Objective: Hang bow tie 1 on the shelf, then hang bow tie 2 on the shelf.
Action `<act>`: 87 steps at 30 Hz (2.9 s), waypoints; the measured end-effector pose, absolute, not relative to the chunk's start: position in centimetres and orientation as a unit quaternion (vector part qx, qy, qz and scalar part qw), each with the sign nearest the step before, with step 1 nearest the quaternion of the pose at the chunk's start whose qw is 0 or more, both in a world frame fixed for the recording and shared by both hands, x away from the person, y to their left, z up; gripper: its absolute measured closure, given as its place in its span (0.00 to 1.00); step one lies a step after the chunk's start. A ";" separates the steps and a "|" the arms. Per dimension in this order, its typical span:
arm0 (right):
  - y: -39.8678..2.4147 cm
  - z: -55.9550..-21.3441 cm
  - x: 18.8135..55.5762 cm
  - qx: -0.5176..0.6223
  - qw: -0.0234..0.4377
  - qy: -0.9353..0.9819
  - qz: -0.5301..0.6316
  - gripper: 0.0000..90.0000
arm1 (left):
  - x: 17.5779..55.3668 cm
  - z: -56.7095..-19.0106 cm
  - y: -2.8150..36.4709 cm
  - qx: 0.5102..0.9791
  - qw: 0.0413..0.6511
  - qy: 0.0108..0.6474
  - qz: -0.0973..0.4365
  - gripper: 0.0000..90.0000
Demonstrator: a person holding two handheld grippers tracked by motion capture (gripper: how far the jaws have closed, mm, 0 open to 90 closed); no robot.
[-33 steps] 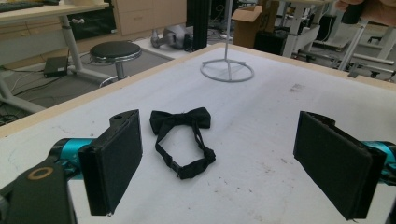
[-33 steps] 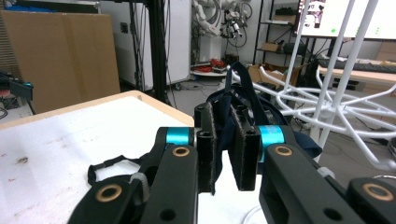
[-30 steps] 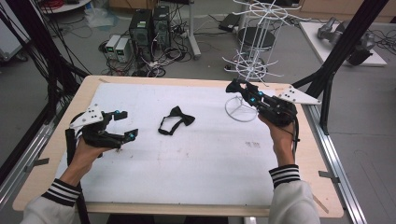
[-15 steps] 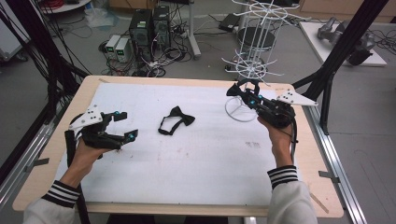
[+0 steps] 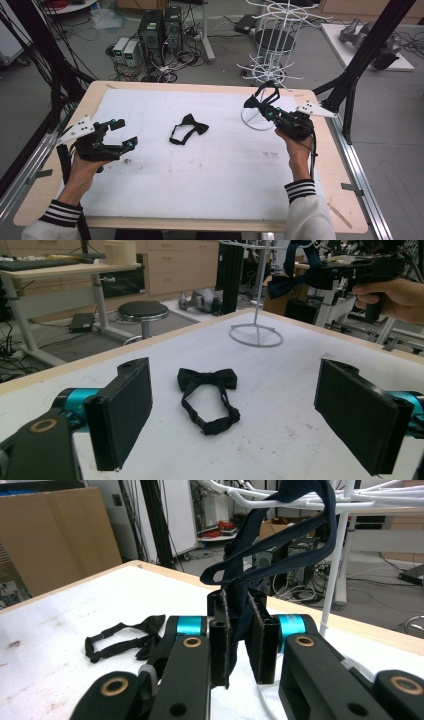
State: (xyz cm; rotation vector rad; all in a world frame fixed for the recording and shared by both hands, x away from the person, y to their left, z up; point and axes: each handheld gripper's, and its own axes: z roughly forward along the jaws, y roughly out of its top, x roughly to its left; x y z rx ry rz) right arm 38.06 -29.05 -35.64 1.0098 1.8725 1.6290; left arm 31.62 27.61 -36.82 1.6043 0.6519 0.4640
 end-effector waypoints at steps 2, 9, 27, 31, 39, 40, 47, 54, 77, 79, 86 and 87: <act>-28.9 -35.8 38.2 0.369 0.228 0.681 0.590 0.91 | 31.5 -36.9 27.9 0.698 0.625 0.285 0.202 0.18; -29.2 -36.5 38.8 0.391 0.211 0.681 0.582 0.91 | 31.2 -37.4 28.5 0.699 0.626 0.283 0.200 0.18; -28.9 -37.7 38.1 0.398 0.242 0.697 0.545 0.55 | 30.9 -37.7 29.0 0.692 0.631 0.287 0.203 0.18; -28.7 -37.5 37.8 0.419 0.253 0.687 0.538 0.18 | 30.9 -37.7 29.1 0.692 0.630 0.287 0.205 0.18; -27.8 -36.2 35.5 0.399 0.286 0.692 0.529 0.01 | 30.5 -37.9 29.3 0.691 0.626 0.291 0.214 0.18; -27.7 -36.1 35.1 0.393 0.290 0.688 0.537 0.01 | 30.4 -37.9 29.3 0.690 0.627 0.292 0.215 0.18; -27.2 -36.2 32.4 0.375 0.298 0.665 0.574 0.01 | 30.1 -37.8 29.4 0.683 0.630 0.292 0.224 0.18; -26.8 -37.3 30.3 0.364 0.302 0.646 0.598 0.01 | 30.0 -37.8 29.7 0.681 0.632 0.292 0.227 0.18; -26.5 -38.9 28.9 0.355 0.306 0.649 0.599 0.01 | 30.2 -38.0 29.9 0.682 0.630 0.295 0.227 0.18; -26.6 -38.9 28.9 0.356 0.304 0.650 0.599 0.01 | 30.2 -38.0 29.8 0.684 0.628 0.295 0.226 0.18; -26.7 -38.9 29.0 0.356 0.304 0.649 0.600 0.01 | 30.6 -37.7 29.7 0.690 0.622 0.293 0.226 0.18; -26.7 -38.9 29.0 0.356 0.304 0.649 0.600 0.01 | 30.7 -37.7 29.7 0.692 0.621 0.292 0.225 0.18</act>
